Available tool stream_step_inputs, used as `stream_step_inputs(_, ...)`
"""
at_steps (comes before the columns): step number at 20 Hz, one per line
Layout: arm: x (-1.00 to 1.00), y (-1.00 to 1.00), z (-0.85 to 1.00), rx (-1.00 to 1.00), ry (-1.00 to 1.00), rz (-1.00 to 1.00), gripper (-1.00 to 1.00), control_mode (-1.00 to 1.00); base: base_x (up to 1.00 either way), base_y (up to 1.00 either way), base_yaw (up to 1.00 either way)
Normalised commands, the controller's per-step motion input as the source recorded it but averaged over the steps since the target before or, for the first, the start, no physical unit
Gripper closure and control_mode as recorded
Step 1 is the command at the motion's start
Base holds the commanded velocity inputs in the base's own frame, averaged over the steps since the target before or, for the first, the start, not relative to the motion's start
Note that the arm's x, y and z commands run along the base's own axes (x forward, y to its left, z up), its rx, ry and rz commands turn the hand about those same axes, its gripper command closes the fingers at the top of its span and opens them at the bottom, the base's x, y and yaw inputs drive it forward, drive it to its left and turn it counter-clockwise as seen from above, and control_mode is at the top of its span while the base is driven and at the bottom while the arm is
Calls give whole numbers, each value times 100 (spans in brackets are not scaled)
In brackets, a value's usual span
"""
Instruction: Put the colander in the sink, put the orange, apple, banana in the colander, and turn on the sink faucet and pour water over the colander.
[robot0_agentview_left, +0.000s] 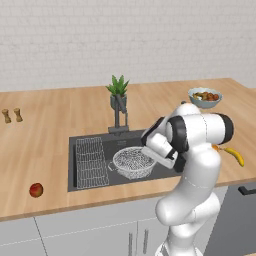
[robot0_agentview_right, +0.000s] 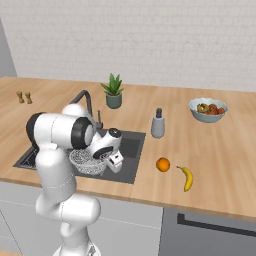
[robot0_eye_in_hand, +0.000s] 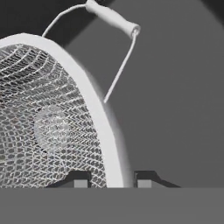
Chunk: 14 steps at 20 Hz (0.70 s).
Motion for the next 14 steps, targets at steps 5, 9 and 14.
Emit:
stream_step_inputs(5, 17, 32, -42, -2, 0, 0, 100, -100, 0, 0, 0)
stream_step_inputs(9, 3, 34, -22, 0, -4, -1, 100, -100, 0, 0, 0)
stream_step_inputs(14, 2, 34, -15, 0, -2, -1, 100, -100, 0, 0, 0)
